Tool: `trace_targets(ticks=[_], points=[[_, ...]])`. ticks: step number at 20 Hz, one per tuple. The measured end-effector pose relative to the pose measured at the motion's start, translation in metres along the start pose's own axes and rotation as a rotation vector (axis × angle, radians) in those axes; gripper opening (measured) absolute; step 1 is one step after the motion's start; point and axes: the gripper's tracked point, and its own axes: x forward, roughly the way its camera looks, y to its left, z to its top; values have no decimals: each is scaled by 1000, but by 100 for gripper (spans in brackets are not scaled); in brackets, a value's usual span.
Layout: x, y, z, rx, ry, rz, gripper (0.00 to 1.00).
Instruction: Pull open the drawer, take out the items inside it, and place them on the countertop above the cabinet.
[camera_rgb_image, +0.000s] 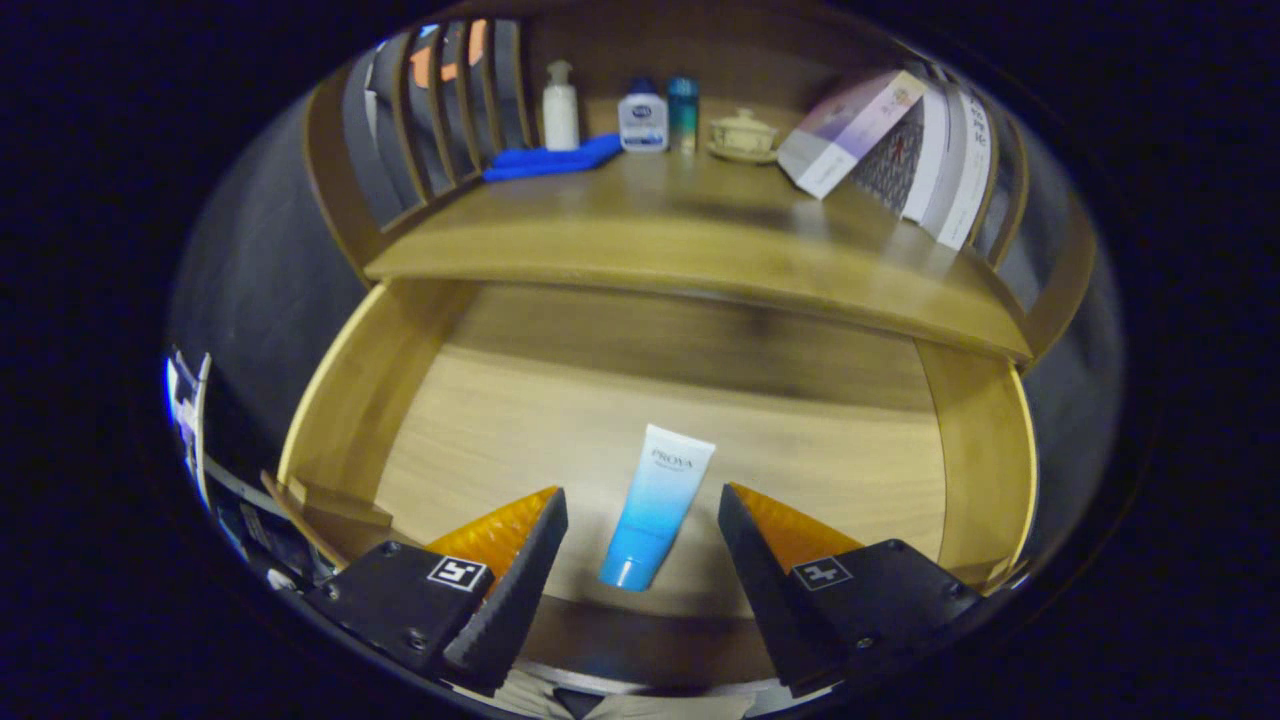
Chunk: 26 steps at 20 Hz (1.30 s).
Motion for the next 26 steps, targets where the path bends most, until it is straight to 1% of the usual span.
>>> trace_targets(ticks=[2, 3, 8, 10, 11, 12, 15, 18, 20, 26], points=[[15, 0, 4, 29, 35, 1, 93], [20, 2, 4, 42, 59, 11, 89], [37, 3, -8, 96, 190, 13, 86], [40, 5, -11, 101, 217, 15, 81], [40, 3, -10, 96, 216, 9, 73], [40, 1, -11, 91, 225, 6, 70], [41, 1, -10, 103, 214, 2, 55], [32, -2, -5, 88, 160, -9, 48], [19, -1, -1, 65, 130, -7, 47], [-25, 3, 24, 50, 35, 35, 46]])
